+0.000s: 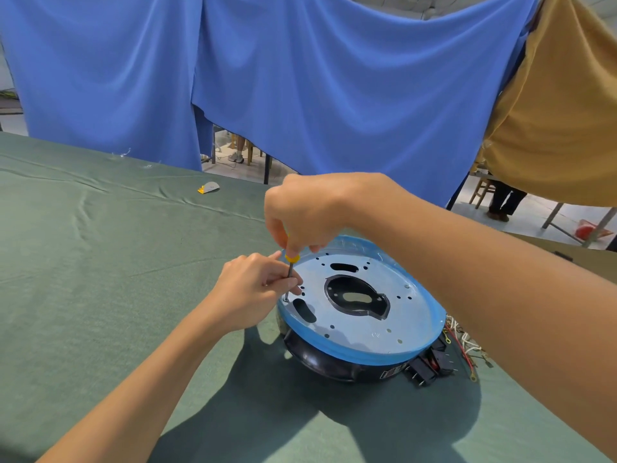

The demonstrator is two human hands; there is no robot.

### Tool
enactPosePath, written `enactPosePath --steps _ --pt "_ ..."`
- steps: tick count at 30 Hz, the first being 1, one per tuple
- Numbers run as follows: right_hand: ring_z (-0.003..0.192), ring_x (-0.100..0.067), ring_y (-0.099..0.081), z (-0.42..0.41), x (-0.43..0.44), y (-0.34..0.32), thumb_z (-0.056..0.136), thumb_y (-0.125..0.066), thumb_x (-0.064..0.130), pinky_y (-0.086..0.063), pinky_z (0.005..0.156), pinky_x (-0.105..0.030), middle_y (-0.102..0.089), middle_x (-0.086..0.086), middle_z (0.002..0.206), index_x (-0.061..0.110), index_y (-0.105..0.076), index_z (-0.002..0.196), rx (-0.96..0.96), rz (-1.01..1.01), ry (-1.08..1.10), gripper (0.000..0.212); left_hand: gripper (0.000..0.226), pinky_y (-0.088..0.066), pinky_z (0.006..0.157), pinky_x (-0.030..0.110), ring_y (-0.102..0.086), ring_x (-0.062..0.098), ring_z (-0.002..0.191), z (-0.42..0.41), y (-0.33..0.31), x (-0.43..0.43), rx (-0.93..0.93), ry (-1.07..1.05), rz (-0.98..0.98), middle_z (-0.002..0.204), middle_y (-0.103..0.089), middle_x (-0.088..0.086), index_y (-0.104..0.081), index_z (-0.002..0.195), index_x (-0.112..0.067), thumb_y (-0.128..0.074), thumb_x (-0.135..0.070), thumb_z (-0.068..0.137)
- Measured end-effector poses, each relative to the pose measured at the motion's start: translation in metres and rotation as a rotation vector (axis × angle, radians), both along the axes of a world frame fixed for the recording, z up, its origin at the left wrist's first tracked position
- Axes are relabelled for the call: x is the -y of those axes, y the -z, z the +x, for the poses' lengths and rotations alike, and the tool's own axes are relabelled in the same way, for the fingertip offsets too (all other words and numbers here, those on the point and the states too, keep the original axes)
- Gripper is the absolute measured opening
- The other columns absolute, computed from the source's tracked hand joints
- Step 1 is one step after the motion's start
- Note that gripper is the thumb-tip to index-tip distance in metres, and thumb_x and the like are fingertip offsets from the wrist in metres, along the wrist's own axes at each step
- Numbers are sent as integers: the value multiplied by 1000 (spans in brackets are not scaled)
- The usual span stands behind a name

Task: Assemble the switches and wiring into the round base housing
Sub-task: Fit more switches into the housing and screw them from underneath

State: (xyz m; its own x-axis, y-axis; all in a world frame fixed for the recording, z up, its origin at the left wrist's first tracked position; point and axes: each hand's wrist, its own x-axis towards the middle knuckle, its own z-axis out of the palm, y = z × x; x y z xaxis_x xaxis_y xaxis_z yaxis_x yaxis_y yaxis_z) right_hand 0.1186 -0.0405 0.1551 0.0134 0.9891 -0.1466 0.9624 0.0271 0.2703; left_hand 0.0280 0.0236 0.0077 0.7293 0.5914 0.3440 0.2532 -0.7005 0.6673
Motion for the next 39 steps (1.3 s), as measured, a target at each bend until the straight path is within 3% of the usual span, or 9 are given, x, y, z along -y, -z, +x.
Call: enactPosePath --steps 7,12,17,22,25,28,31,36,39 --pt "58 -9 -56 -1 -6 8 86 -68 19 -42 46 -22 -60 5 56 20 -59 63 28 -11 -31 25 15 -49 91 36 -64 2 109 -1 3 0 24 -7 -13 94 -75 -18 -79 93 -26 -65 -19 93" --pt "40 -12 -53 3 -10 12 89 -58 11 -40 40 -14 -64 2 51 6 -64 64 -127 -14 207 26 21 -46 82 30 -43 -7 129 4 8 1 23 -44 72 74 -75 0 -79 82 -20 -65 -31 93" --pt "31 -7 -48 -5 -15 13 92 -44 3 -31 32 -8 -64 0 48 10 -54 60 -155 -38 286 34 18 -33 65 8 -44 -6 118 6 6 5 78 -102 78 78 -76 -1 -81 78 -22 -69 -30 90" --pt "44 -10 -64 -3 -9 6 94 -60 22 -48 43 -17 -66 1 51 7 -58 75 -236 -63 238 24 18 -46 84 32 -58 8 122 5 6 4 15 -92 55 85 -77 -1 -81 81 -26 -67 -33 91" --pt "46 -6 -65 0 -6 1 82 -73 28 -43 39 -13 -61 9 45 15 -68 87 -94 -71 82 15 17 -42 72 28 -59 12 104 5 5 5 48 -113 38 81 -76 -5 -80 79 -30 -68 -32 90" --pt "59 -5 -64 4 -8 6 82 -70 26 -37 41 -14 -68 10 64 24 -74 87 31 -107 -62 7 17 -45 94 44 -64 13 101 4 5 7 62 -108 36 91 -77 -8 -80 82 -27 -67 -32 91" --pt "56 0 -57 7 -11 11 83 -69 24 -34 35 -11 -66 11 58 22 -75 82 27 -83 -99 7 18 -41 101 53 -68 17 96 4 6 7 61 -107 20 106 -74 -13 -80 84 -27 -66 -34 91" --pt "55 -8 -58 12 -11 12 85 -67 24 -44 45 -16 -70 7 57 10 -74 76 -118 -54 104 17 21 -36 104 48 -58 17 110 6 6 8 11 -114 103 99 -76 -10 -79 85 -31 -61 -34 95" --pt "52 -16 -49 10 -11 15 88 -61 16 -36 42 -17 -73 -2 70 4 -73 81 -153 -69 273 19 22 -38 101 45 -56 25 112 6 6 9 -18 -99 114 96 -76 -8 -78 85 -32 -59 -34 96"
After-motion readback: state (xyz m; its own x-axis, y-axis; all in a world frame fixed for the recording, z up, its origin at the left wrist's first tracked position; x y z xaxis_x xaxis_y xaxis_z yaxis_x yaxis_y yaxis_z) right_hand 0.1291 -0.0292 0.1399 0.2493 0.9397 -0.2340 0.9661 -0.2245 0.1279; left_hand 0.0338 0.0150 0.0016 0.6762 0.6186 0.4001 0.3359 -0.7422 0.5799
